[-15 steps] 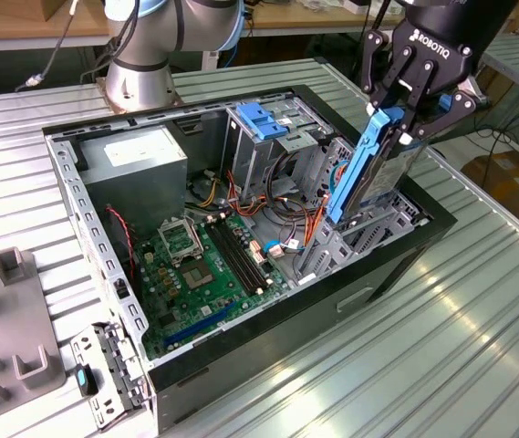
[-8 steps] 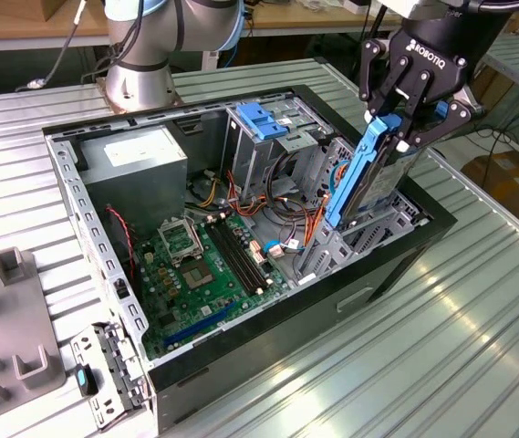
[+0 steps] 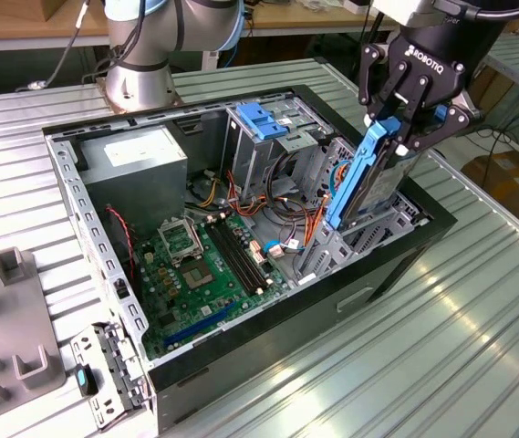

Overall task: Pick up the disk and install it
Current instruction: 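Insert the disk into the insertion slot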

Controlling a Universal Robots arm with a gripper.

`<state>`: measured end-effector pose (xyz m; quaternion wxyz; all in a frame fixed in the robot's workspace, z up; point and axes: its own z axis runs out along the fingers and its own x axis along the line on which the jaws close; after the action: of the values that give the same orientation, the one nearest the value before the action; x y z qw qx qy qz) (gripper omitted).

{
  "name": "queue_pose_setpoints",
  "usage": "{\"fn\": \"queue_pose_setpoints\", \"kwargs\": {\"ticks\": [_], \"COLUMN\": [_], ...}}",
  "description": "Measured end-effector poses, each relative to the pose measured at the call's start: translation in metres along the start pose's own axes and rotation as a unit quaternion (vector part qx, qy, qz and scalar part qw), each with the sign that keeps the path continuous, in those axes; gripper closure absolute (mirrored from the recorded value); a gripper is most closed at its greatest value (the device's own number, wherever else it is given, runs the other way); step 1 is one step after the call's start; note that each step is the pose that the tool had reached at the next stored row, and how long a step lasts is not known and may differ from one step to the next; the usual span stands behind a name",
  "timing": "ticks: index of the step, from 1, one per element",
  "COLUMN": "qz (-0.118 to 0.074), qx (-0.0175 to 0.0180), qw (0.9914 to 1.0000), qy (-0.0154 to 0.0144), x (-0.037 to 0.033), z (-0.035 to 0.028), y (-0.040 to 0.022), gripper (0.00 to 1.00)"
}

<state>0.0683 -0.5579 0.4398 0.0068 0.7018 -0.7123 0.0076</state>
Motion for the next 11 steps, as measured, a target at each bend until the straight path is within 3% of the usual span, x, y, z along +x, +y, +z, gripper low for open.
{"fn": "queue_pose_setpoints", "kwargs": {"ticks": [11], "qz": [0.0], "qx": [-0.0014], "qw": [1.0], "qy": [0.0001], "x": [0.0001], "z": [0.0112], "y": [-0.0001], "gripper": [0.63]}}
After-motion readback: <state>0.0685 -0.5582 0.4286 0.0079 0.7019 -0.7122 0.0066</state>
